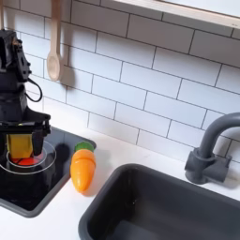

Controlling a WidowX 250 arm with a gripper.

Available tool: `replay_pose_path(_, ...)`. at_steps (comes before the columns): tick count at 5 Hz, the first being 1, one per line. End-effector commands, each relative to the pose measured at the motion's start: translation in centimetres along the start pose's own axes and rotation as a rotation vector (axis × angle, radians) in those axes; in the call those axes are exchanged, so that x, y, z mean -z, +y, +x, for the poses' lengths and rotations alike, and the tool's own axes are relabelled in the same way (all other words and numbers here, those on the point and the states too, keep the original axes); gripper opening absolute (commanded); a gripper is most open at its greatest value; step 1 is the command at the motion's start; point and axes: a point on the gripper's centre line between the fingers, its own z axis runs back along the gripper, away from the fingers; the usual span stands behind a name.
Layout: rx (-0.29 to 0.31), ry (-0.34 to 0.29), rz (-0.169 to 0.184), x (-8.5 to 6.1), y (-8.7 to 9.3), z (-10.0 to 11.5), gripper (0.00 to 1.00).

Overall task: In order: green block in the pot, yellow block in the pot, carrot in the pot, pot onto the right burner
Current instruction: 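Put the yellow block in the pot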

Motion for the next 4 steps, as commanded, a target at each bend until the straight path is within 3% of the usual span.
replay_pose_path(1,-0.005,0.002,0.002,0.14,0.24,0.35,1.0)
replay_pose_path(3,-0.014,-0.005,0.003,0.16,0.27,0.36,1.0)
replay_pose_path(4,-0.012,-0.024,0.008,-0.5,0.28,0.55,1.0)
